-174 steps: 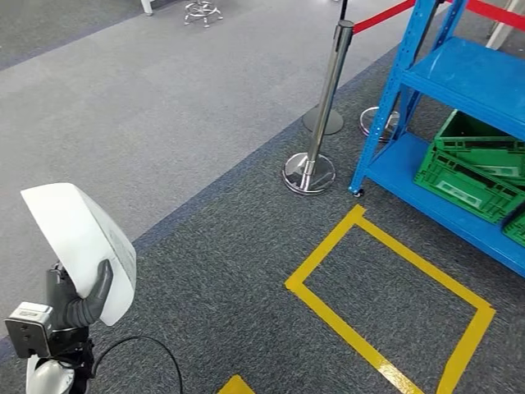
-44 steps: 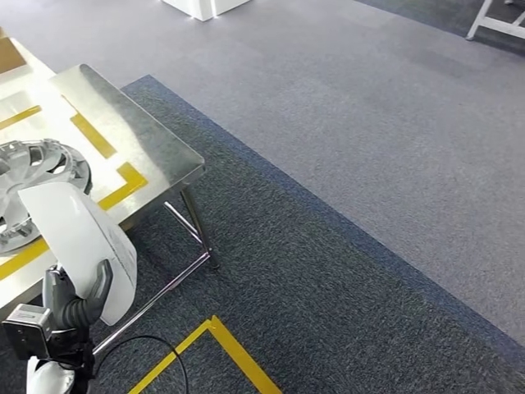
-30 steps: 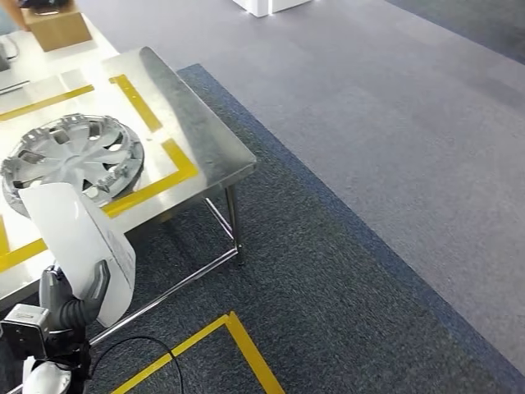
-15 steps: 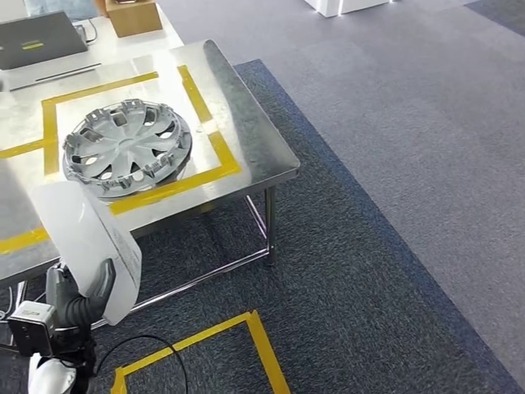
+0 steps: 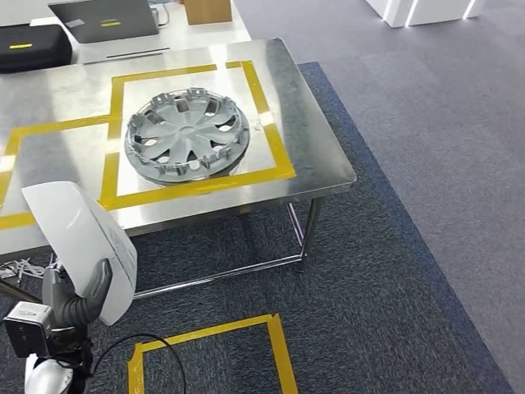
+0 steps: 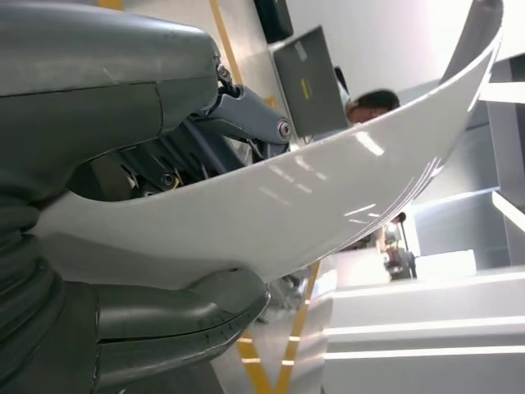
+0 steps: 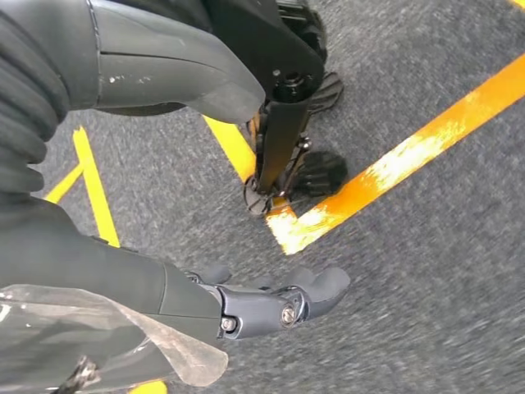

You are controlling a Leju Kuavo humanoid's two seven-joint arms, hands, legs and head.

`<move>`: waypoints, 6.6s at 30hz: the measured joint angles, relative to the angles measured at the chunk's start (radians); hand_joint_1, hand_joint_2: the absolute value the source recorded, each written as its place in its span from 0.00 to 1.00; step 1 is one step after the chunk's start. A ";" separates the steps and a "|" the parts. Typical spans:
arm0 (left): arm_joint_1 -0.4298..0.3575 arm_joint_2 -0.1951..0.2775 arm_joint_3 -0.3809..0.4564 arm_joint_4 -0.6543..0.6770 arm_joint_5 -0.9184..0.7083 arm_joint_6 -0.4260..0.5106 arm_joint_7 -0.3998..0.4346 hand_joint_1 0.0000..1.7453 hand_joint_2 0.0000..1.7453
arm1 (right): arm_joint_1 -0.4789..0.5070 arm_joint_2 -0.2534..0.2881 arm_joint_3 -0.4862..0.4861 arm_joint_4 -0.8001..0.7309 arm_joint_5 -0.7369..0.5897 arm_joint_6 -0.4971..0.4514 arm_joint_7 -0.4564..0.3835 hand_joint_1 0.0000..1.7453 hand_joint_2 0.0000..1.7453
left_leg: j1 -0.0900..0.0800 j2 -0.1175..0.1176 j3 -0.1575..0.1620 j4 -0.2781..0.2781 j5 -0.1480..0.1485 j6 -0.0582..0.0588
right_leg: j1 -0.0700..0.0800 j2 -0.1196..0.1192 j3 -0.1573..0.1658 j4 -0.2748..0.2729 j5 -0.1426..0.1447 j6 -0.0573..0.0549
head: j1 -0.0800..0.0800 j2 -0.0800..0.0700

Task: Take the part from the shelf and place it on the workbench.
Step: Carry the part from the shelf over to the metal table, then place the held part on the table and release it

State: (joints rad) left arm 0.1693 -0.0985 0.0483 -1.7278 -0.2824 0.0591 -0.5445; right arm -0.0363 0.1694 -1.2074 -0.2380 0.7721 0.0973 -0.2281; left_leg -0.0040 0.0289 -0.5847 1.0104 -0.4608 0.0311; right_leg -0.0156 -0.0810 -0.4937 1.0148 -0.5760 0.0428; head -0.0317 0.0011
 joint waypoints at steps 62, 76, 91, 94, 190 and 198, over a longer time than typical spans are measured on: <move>0.009 0.000 0.001 -0.001 0.000 0.000 0.000 1.00 1.00 | 0.004 0.002 0.000 0.000 0.000 0.000 0.000 0.00 1.00 | -0.004 -0.028 0.025 -0.035 -0.009 0.014 | -0.005 0.064 0.054 0.089 0.006 -0.003 | -0.005 0.000; 0.000 -0.001 -0.001 0.000 0.000 -0.002 0.000 1.00 1.00 | 0.008 -0.001 0.000 0.000 0.000 0.000 0.001 0.00 1.00 | -0.011 -0.017 0.237 0.038 -0.154 -0.021 | 0.022 0.077 -0.203 0.027 0.175 -0.065 | -0.004 0.000; 0.000 0.000 -0.003 0.002 0.000 -0.001 0.000 1.00 1.00 | 0.013 -0.001 0.000 0.000 0.000 -0.001 0.001 0.00 1.00 | 0.020 -0.066 0.039 0.002 -0.040 -0.022 | -0.005 0.174 -0.120 0.011 0.100 -0.009 | -0.007 0.000; -0.001 -0.001 -0.003 0.002 0.001 -0.002 -0.001 1.00 1.00 | 0.007 -0.002 0.000 0.000 0.000 0.000 0.001 0.00 1.00 | 0.019 -0.030 0.046 -0.007 -0.038 -0.005 | 0.000 0.100 -0.195 0.156 0.025 0.000 | 0.003 0.000; -0.004 -0.001 -0.003 0.002 0.000 -0.002 0.000 1.00 1.00 | 0.004 -0.002 0.000 0.000 0.000 0.000 0.001 0.00 1.00 | -0.002 0.046 0.071 -0.013 -0.060 -0.022 | 0.010 0.034 -0.095 -0.003 0.100 -0.025 | 0.005 0.000; -0.004 -0.001 -0.003 0.002 0.000 -0.002 0.000 1.00 1.00 | 0.004 -0.002 0.000 0.000 0.000 0.000 0.001 0.00 1.00 | -0.002 0.046 0.071 -0.013 -0.060 -0.022 | 0.010 0.034 -0.095 -0.003 0.100 -0.025 | 0.005 0.000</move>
State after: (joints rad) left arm 0.1658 -0.0996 0.0450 -1.7262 -0.2823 0.0576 -0.5444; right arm -0.0319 0.1671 -1.2074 -0.2380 0.7721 0.0969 -0.2274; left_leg -0.0057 0.0754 -0.5142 0.9975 -0.5205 0.0087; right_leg -0.0057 -0.0467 -0.5892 1.0117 -0.4757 0.0182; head -0.0266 0.0011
